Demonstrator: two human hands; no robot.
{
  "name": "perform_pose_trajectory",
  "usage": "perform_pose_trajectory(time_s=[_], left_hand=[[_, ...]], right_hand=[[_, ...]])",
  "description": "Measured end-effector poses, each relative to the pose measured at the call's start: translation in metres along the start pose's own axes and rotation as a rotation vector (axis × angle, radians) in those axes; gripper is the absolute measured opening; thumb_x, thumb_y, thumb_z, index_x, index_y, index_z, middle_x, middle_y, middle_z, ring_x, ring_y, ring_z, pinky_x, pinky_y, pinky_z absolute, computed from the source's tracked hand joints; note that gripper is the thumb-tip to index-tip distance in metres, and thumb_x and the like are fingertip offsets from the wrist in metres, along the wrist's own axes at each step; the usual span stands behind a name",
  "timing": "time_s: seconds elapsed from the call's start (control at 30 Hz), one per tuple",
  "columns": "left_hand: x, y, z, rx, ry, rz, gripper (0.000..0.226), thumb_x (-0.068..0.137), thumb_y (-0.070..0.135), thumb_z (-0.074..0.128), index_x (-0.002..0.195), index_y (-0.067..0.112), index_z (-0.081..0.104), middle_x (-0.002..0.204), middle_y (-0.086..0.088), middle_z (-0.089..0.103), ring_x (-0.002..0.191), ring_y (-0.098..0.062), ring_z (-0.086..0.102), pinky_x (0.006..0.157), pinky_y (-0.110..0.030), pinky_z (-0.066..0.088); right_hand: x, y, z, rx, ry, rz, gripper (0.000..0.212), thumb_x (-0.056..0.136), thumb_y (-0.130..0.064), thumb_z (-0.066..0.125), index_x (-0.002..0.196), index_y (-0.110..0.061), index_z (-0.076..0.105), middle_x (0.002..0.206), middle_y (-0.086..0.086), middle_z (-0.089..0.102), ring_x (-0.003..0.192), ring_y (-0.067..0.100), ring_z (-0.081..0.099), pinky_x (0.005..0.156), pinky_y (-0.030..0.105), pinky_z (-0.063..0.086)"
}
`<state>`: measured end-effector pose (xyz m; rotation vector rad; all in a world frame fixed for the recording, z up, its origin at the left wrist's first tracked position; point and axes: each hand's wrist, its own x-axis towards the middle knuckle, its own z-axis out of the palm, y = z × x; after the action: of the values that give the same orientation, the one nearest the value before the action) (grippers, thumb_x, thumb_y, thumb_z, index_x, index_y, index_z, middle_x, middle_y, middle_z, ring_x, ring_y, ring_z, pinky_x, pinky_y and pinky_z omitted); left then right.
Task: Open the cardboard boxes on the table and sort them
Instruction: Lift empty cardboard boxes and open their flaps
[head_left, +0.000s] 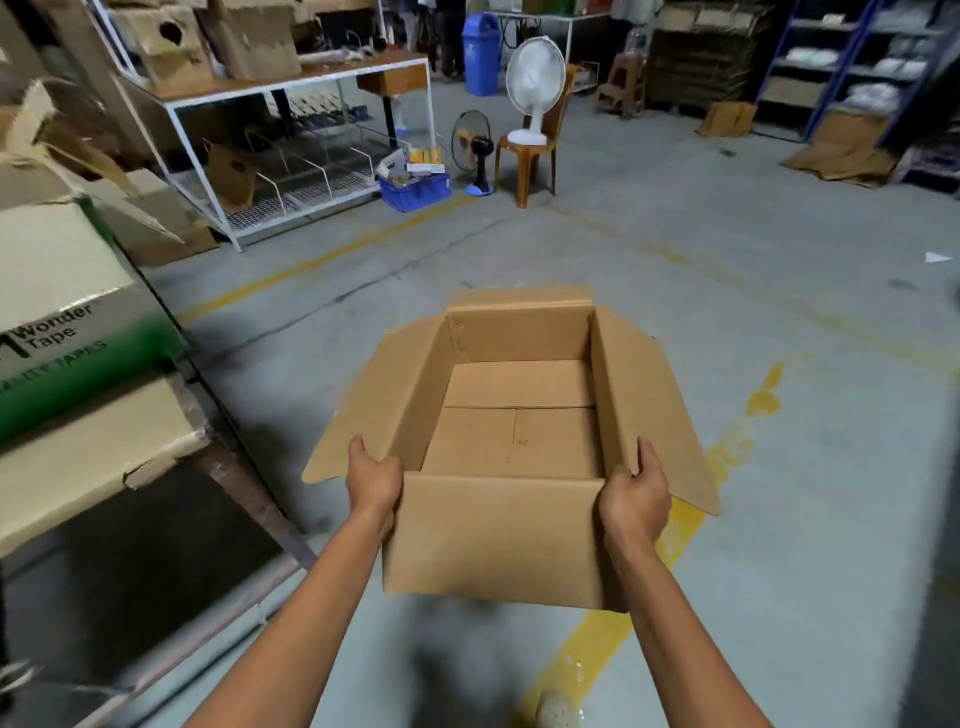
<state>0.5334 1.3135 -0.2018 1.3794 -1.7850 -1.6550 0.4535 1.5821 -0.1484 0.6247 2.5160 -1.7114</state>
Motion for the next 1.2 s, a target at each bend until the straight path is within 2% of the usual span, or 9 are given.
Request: perform_pose_trajectory(time_s=[0.17,0.27,0.37,0.5,0.63,0.77,0.87,1.03,1.2], left_hand=[[0.057,0.011,0.048,-0.085,0.087,-0.106,0.091,0.057,0.021,0.058,0.145,0.021,0.034,0.132,-0.015,0.058,0.110,-0.036,0.061,0.092,-0.050,0.055],[0.056,0.045,0.062,-0.190,0.099,-0.214,0.087,0.070,0.003,0.064,0.148,0.009,0.027,0.134,-0.019,0.053,0.105,-0.036,0.060,0.076,-0.041,0.058],[0.083,0.056,0.077,-0.252,0.121,-0.261,0.069,0.080,-0.009,0.056,0.143,0.002,0.031,0.128,-0.021,0.054,0.095,-0.035,0.059,0.063,-0.033,0.052],[0.139,0.071,0.095,-0.359,0.164,-0.258,0.078,0.075,-0.003,0.051,0.149,0.007,0.028,0.138,-0.021,0.051,0.112,-0.039,0.058,0.076,-0.038,0.051],[0.202,0.108,0.109,-0.423,0.260,-0.208,0.073,0.082,-0.003,0.046,0.152,0.012,0.029,0.131,-0.013,0.053,0.107,-0.033,0.057,0.085,-0.038,0.049],[0.277,0.148,0.120,-0.468,0.327,-0.162,0.069,0.074,0.000,0.043,0.142,0.010,0.042,0.125,-0.015,0.061,0.103,-0.030,0.061,0.086,-0.036,0.051],[0.327,0.180,0.122,-0.474,0.347,-0.145,0.078,0.070,0.005,0.042,0.147,0.014,0.037,0.128,-0.013,0.060,0.107,-0.031,0.060,0.094,-0.041,0.052],[0.391,0.231,0.127,-0.439,0.465,-0.087,0.060,0.087,-0.009,0.035,0.146,0.004,0.038,0.130,-0.014,0.060,0.106,-0.028,0.058,0.094,-0.034,0.048],[0.460,0.279,0.137,-0.452,0.577,-0.070,0.065,0.091,-0.009,0.034,0.152,0.011,0.031,0.131,-0.007,0.053,0.111,-0.026,0.053,0.101,-0.036,0.046]], right_hand=[[0.075,-0.049,0.022,-0.049,-0.086,-0.048,0.058,0.095,-0.008,0.045,0.149,-0.030,0.045,0.141,0.002,0.058,0.124,0.030,0.054,0.093,0.037,0.042],[0.108,-0.071,0.045,-0.049,-0.128,-0.082,0.058,0.094,-0.007,0.047,0.148,-0.030,0.046,0.135,0.004,0.062,0.118,0.030,0.057,0.086,0.034,0.041],[0.139,-0.095,0.076,-0.071,-0.174,-0.113,0.058,0.094,-0.008,0.048,0.147,-0.030,0.047,0.125,0.012,0.067,0.101,0.032,0.059,0.079,0.033,0.039],[0.183,-0.130,0.132,-0.078,-0.248,-0.153,0.056,0.094,-0.009,0.049,0.146,-0.031,0.049,0.118,0.014,0.069,0.083,0.026,0.056,0.076,0.032,0.041],[0.229,-0.170,0.205,-0.086,-0.312,-0.177,0.056,0.094,-0.010,0.048,0.146,-0.030,0.049,0.132,0.006,0.064,0.088,0.026,0.057,0.077,0.032,0.041],[0.269,-0.223,0.281,-0.109,-0.370,-0.201,0.055,0.094,-0.012,0.048,0.146,-0.031,0.048,0.140,0.002,0.059,0.108,0.029,0.059,0.080,0.033,0.040],[0.296,-0.262,0.333,-0.095,-0.411,-0.225,0.054,0.095,-0.012,0.048,0.146,-0.031,0.048,0.140,0.002,0.059,0.097,0.026,0.056,0.081,0.033,0.040],[0.330,-0.315,0.403,-0.083,-0.458,-0.241,0.055,0.096,-0.008,0.046,0.147,-0.028,0.047,0.144,-0.005,0.055,0.104,0.027,0.059,0.076,0.029,0.037],[0.371,-0.367,0.481,-0.056,-0.517,-0.248,0.057,0.095,-0.003,0.043,0.147,-0.026,0.048,0.143,-0.004,0.055,0.112,0.031,0.060,0.078,0.031,0.044]])
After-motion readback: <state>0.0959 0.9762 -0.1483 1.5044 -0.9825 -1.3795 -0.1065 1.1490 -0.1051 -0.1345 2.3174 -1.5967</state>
